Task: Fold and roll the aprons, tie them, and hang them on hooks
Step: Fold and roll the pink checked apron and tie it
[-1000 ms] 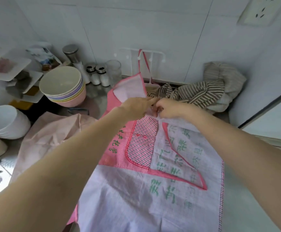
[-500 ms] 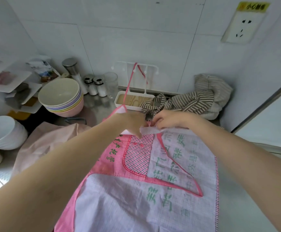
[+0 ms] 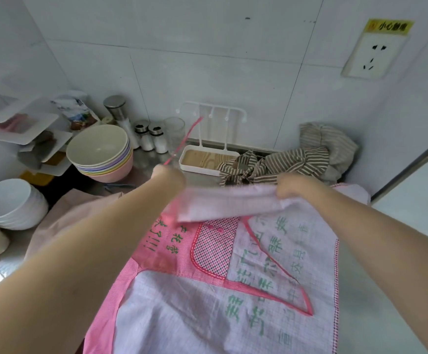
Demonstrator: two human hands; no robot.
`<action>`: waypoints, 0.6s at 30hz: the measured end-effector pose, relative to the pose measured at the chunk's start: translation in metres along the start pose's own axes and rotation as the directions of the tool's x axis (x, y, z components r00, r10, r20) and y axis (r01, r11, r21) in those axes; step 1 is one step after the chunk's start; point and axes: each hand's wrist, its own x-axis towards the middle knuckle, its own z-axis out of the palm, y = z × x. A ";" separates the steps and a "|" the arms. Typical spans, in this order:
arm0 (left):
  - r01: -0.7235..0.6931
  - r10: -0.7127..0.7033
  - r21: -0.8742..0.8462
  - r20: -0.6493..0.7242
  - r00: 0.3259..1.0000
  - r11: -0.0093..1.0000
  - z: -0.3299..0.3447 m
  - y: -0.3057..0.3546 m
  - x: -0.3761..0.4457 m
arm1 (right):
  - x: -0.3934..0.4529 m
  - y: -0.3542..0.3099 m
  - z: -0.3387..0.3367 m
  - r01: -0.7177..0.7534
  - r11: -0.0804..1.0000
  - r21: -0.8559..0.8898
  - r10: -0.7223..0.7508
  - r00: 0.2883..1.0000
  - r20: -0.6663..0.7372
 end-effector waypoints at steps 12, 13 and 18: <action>0.095 -0.413 -0.664 -0.340 0.845 0.741 -0.092 -0.017 -0.001 | -0.014 0.030 -0.090 -0.158 0.938 0.309 0.330 0.681 -0.654; 0.096 -0.425 -0.669 -0.348 0.836 0.737 -0.090 -0.020 -0.002 | -0.015 0.030 -0.092 -0.152 0.951 0.268 0.299 0.668 -0.682; 0.043 -0.410 -0.620 -0.464 0.785 0.784 -0.073 -0.031 -0.016 | -0.039 0.024 -0.084 -0.092 0.989 0.114 0.146 0.646 -0.749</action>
